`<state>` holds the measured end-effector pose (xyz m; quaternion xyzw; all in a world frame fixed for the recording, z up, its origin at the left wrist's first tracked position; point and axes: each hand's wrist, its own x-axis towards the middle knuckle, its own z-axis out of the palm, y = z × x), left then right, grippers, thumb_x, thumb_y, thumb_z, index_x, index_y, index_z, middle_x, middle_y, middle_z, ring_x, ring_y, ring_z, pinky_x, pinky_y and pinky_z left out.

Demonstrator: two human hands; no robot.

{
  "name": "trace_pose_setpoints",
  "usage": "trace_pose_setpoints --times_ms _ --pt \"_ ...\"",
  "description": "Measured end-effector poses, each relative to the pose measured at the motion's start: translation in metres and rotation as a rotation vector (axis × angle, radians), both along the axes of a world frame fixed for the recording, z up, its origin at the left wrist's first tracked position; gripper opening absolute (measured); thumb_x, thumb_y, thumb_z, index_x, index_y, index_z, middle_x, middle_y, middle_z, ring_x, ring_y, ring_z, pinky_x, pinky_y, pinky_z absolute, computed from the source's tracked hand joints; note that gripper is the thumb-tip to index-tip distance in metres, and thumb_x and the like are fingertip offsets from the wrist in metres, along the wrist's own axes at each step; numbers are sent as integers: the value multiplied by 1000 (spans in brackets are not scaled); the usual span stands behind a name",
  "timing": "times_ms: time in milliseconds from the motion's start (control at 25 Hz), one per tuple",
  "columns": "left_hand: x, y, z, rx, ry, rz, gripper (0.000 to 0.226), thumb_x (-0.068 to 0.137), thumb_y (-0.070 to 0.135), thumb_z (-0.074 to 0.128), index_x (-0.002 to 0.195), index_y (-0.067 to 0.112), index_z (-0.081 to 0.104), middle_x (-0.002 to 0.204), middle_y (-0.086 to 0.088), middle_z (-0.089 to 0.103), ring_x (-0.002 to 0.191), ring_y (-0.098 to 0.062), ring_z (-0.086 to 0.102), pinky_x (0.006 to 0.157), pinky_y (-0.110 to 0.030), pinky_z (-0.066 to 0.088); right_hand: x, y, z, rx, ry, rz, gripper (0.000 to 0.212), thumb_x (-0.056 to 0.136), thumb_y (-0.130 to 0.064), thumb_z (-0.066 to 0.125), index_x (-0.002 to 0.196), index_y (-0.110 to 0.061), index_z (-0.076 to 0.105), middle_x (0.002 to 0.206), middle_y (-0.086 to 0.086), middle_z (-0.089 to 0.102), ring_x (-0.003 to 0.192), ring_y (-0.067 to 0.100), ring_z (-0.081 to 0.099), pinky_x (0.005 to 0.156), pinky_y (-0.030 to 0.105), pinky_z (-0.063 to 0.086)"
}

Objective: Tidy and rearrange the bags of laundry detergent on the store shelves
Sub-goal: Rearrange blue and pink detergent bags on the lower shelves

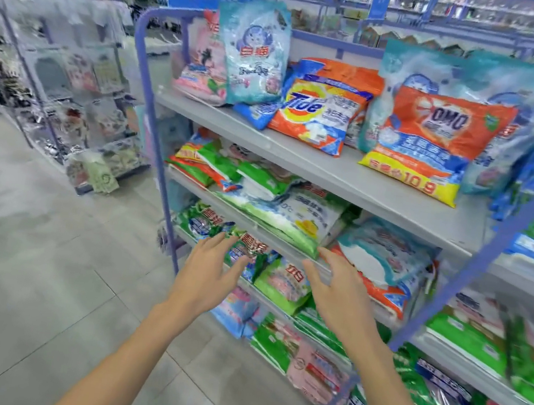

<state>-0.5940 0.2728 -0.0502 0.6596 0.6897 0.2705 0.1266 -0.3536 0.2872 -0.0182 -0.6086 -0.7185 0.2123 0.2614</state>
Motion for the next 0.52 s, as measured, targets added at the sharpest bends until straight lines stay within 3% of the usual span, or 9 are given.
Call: trace_pose_setpoints --times_ms 280,520 --pt "-61 45 -12 -34 -57 22 58 102 47 51 149 12 49 156 -9 46 149 -24 35 121 -39 24 -68 45 -12 -103 34 -4 62 101 -56 46 151 -21 42 157 -2 44 143 18 41 115 38 36" --pt "-98 127 -26 -135 -100 16 57 101 45 54 145 8 52 148 -10 55 138 -28 49 114 -40 39 -104 134 -32 -224 144 -96 67 99 -59 48 153 -20 38 152 2 49 132 22 53 107 43 45"
